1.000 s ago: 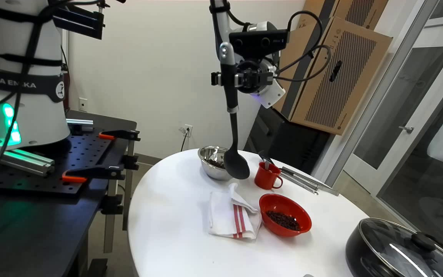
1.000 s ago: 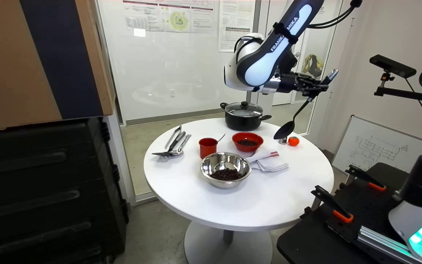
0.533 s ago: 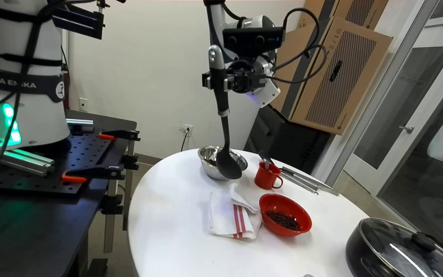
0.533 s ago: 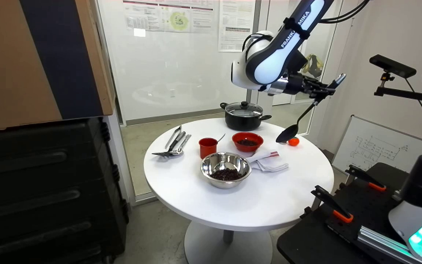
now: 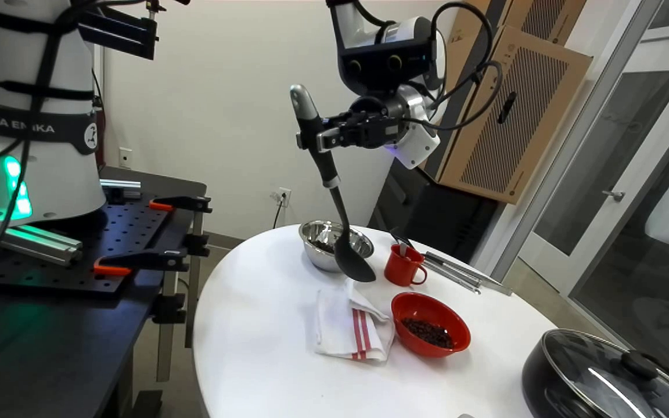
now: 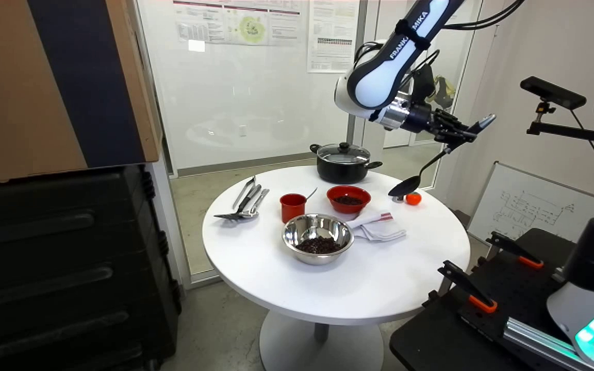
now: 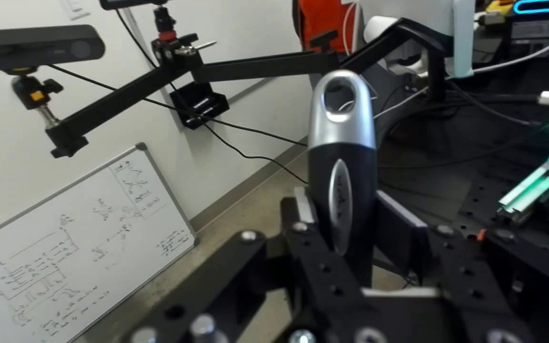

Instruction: Use the black ladle to stir the contents in the silver bowl

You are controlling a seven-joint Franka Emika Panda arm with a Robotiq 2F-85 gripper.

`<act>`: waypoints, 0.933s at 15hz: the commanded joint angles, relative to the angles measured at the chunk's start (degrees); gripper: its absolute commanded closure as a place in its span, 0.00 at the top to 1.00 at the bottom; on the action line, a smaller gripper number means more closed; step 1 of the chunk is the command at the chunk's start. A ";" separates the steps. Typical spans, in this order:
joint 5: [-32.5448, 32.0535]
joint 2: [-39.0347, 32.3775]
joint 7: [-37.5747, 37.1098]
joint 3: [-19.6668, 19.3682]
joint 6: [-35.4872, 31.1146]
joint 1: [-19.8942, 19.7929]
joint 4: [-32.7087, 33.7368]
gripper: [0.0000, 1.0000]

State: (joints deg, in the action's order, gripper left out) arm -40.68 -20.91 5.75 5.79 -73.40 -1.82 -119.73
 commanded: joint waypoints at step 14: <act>24.52 -2.60 -24.04 -11.54 -30.54 -3.81 -2.31 0.08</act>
State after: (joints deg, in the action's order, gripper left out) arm -18.37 -23.08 -12.09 -4.11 -97.39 -6.82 -120.66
